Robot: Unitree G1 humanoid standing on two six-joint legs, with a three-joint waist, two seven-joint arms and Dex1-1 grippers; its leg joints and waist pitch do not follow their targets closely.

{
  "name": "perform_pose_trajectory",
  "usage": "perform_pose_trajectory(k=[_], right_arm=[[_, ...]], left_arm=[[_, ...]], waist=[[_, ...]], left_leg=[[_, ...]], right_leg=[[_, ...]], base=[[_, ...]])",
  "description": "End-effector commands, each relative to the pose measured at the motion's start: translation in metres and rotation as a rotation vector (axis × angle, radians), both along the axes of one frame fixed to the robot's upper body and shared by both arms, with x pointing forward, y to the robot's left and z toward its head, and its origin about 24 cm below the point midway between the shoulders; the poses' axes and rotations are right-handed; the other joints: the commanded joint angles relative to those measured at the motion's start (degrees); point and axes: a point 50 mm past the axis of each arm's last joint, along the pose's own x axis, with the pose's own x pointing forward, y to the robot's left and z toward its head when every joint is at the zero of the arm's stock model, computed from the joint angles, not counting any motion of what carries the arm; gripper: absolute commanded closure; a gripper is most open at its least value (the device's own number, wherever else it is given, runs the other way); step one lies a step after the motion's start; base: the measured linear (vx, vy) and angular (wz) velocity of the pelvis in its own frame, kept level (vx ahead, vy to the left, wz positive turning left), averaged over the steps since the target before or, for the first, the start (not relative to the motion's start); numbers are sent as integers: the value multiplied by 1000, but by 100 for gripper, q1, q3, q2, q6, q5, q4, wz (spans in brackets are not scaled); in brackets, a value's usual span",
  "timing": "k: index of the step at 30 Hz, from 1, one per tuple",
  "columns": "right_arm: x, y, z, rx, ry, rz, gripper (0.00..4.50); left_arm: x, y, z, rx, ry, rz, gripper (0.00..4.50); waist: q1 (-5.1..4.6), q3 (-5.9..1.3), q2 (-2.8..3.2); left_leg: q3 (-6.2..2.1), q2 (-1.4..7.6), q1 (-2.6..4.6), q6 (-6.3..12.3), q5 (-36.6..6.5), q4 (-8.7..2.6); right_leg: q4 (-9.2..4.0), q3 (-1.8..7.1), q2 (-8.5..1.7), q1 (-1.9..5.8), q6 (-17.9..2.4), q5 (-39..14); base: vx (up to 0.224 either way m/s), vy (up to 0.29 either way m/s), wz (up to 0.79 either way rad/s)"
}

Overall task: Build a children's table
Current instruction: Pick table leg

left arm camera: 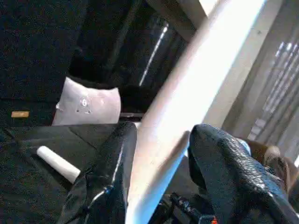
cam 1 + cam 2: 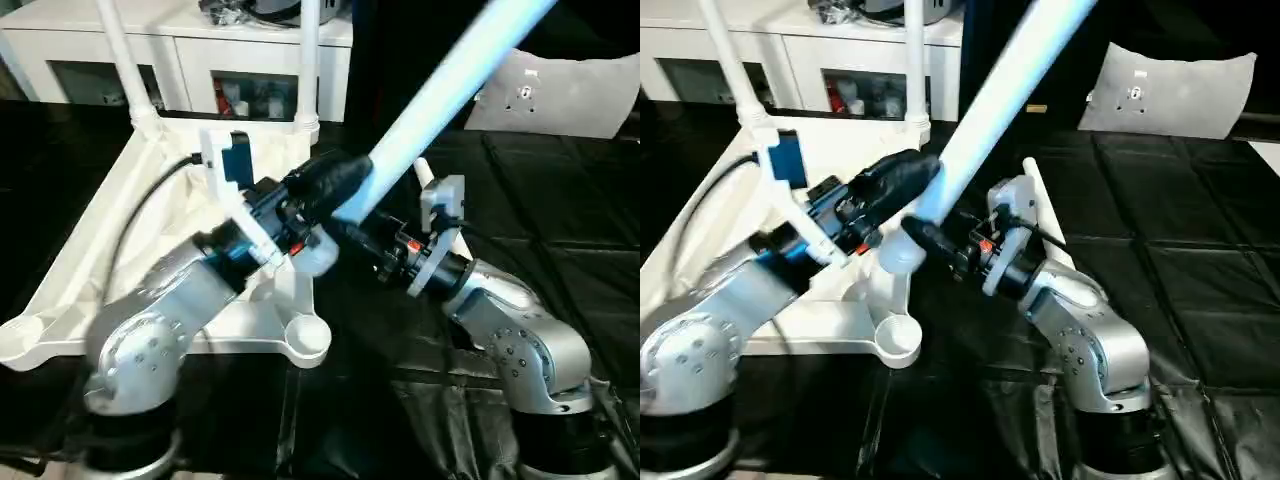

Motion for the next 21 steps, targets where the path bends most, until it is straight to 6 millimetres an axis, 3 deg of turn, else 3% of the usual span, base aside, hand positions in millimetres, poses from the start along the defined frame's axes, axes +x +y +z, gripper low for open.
perform_pose_trajectory(k=[1,5,8,21], right_arm=[[-4,4,3,-22,-39,24,264],[-6,8,1,-52,-44,39,264],[-7,11,1,-57,-47,41,264],[-7,15,1,-66,-54,35,264]], left_arm=[[2,-4,-2,75,-21,24,191],[5,-7,-9,156,-47,53,186],[11,-5,-13,190,-39,123,256],[12,-3,-30,282,-11,197,256]], waist=[[-12,-324,-31],[-8,-323,-25],[-18,-328,-26],[-26,-337,-35]], left_leg=[[-72,329,63,-107,-573,-416],[-73,333,71,-128,-614,-420],[-64,329,70,-164,-619,-416],[-60,334,69,-128,-547,-400]], right_leg=[[-465,241,-459,205,-691,-176],[-465,239,-462,204,-698,-207],[-458,245,-468,205,-710,-167],[-426,236,-472,208,-855,41]], base=[[0,0,0],[0,0,0],[0,0,0],[0,0,0]])
